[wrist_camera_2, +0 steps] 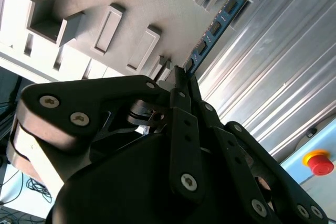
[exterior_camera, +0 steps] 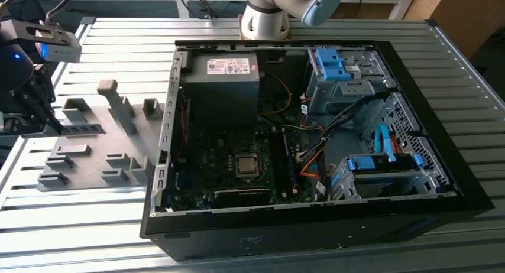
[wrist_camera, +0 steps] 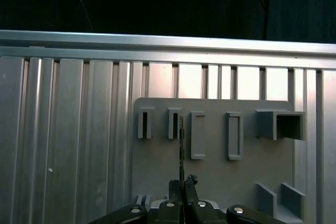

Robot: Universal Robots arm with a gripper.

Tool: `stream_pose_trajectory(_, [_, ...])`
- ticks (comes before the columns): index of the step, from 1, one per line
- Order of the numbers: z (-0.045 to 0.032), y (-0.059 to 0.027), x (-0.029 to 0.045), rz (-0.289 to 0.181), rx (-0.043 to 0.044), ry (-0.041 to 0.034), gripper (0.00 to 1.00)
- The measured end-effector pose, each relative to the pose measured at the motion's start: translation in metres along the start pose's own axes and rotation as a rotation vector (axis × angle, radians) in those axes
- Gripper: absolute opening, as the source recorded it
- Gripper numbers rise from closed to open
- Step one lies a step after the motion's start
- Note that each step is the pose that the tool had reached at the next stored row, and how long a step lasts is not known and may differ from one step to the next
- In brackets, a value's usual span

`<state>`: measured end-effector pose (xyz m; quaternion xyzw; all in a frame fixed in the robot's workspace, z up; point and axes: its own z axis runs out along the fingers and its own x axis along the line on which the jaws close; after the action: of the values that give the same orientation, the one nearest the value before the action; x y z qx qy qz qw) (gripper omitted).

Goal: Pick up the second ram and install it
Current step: 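Pick up the second ram and move it above second insertion slot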

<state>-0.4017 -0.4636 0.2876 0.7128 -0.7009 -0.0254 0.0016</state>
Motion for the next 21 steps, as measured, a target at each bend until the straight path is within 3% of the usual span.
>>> stream_pose_trajectory(7, [-0.0015,0.0001,-0.0001,0.000,0.0000,0.0000,0.14])
stream_pose_trajectory(21, [-0.0116,0.0005,-0.0004,0.000,0.0002,0.0000,0.14])
